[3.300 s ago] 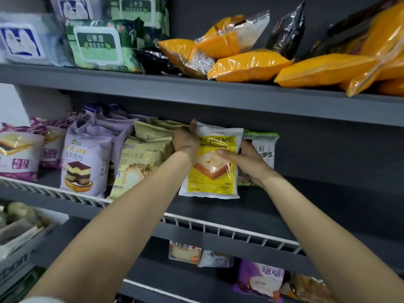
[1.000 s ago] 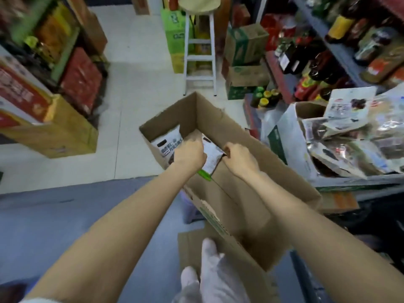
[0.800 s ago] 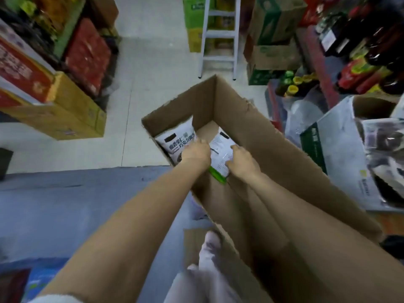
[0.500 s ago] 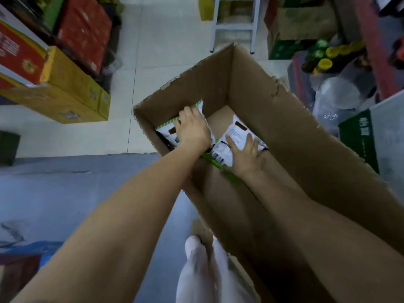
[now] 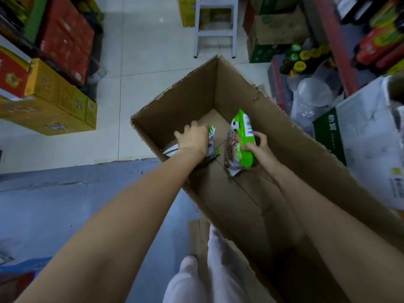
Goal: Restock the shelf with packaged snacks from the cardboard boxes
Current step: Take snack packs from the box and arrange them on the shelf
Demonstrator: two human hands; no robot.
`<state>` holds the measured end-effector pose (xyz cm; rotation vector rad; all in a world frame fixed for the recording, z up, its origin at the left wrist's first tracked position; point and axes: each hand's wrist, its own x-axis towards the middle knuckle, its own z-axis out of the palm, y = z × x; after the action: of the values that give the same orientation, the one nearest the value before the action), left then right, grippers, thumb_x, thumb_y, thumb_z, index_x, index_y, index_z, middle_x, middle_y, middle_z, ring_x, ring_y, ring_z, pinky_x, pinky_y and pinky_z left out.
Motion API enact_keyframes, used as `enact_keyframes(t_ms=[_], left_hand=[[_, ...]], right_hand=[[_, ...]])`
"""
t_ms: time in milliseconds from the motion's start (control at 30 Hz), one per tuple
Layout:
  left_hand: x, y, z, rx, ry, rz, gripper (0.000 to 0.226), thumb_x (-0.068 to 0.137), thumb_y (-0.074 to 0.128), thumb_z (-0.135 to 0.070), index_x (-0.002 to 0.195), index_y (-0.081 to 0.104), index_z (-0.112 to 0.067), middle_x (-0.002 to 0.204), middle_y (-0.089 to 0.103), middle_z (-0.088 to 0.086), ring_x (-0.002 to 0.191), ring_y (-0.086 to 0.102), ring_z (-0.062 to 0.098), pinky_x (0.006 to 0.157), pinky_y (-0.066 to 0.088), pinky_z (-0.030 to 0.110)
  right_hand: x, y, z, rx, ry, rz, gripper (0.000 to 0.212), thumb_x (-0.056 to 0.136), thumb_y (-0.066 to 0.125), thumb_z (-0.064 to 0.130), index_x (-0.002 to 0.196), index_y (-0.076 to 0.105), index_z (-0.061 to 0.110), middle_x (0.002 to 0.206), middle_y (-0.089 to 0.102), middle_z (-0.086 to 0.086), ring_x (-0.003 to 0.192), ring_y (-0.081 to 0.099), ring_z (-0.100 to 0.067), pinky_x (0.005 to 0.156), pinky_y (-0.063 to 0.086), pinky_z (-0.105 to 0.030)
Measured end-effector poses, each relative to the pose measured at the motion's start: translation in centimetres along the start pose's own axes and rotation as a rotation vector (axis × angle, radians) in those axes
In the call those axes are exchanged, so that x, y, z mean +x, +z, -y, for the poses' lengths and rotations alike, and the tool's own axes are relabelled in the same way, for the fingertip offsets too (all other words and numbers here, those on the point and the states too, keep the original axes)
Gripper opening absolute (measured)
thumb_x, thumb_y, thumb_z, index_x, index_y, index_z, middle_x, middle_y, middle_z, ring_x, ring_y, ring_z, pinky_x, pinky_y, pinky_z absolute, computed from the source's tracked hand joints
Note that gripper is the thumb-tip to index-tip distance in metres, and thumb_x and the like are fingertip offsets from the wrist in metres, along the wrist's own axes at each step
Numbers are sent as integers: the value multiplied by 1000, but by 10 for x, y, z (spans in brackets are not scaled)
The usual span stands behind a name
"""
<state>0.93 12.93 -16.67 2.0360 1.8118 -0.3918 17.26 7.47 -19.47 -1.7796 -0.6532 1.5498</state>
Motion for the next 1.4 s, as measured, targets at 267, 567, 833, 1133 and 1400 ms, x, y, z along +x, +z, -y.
enact_keyframes(t_ms=[267, 567, 833, 1133, 1400], left_hand=[[-97, -60, -37, -3, 275, -358, 34, 90, 54, -26, 122, 47, -16, 119, 55, 12, 114, 46, 32, 88, 34, 43], [-248, -178, -99, 19, 807, -572, 23, 87, 54, -27, 106, 47, -14, 103, 66, 13, 102, 56, 36, 81, 36, 40], [-404, -214, -220, -3, 1274, -581, 24, 94, 49, -24, 113, 44, -9, 100, 60, 18, 91, 57, 38, 63, 36, 38], [-610, -174, -368, 117, 1619, -493, 23, 100, 40, -25, 122, 38, -19, 124, 61, -1, 112, 54, 26, 101, 25, 44], [-755, -130, -470, 25, 1755, -341, 23, 99, 41, -34, 114, 43, -17, 71, 48, -9, 99, 56, 24, 104, 22, 43]], right_hand=[[-117, -14, 28, 357, -130, 61, 54, 86, 54, 43, 134, 46, 19, 125, 61, -3, 103, 60, -17, 68, 52, -28], [-321, -65, 55, -212, -395, -101, 138, 50, 77, 70, 141, -24, 47, 158, 9, 11, 146, 13, -18, 117, 20, -45], [-496, -148, 48, -149, -714, -1026, 72, 75, 76, 29, 135, 38, 20, 119, 53, 10, 109, 50, -10, 89, 42, -21], [-726, -281, -46, -290, -626, -1490, 86, 97, 50, 22, 143, -20, 37, 115, 59, -30, 53, 54, -32, 48, 38, -32], [-857, -404, -128, -596, -457, -1382, 30, 101, 38, 22, 106, 64, 36, 134, 55, -4, 127, 39, -27, 80, 32, -28]])
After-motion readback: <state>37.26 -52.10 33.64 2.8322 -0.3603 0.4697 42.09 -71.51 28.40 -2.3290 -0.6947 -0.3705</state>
